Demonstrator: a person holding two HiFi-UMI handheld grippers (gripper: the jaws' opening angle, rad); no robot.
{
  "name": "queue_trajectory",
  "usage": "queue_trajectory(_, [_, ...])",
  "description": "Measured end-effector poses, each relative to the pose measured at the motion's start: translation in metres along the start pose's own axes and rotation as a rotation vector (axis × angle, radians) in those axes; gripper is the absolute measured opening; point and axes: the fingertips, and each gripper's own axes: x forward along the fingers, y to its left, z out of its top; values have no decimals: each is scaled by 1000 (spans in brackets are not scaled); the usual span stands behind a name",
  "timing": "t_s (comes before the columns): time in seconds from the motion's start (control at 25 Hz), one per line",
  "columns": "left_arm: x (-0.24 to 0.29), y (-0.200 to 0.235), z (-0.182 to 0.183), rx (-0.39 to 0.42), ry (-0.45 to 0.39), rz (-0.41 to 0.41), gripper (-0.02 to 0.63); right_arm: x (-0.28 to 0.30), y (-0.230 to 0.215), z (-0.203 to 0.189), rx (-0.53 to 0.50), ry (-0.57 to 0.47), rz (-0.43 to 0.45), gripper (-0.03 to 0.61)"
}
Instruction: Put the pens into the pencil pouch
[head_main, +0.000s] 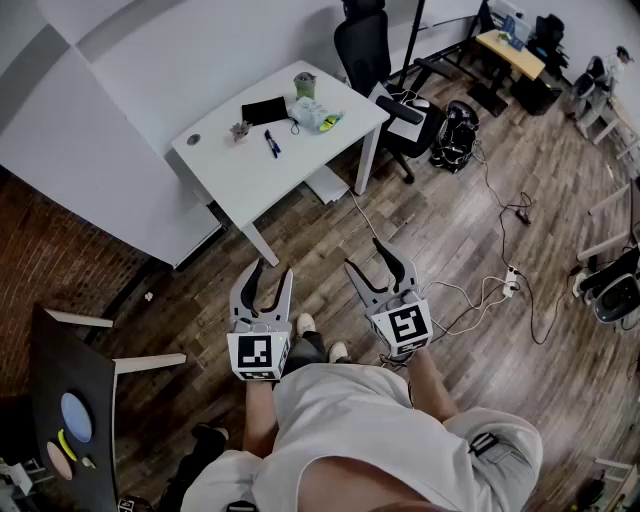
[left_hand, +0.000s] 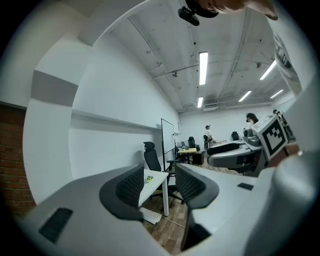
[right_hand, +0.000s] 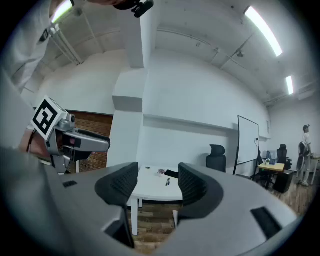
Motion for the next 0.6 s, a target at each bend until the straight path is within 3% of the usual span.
queue_trajectory(0.6, [72,69,-9,3,-7,-19,189,90,-22,-2,8,20,-47,288])
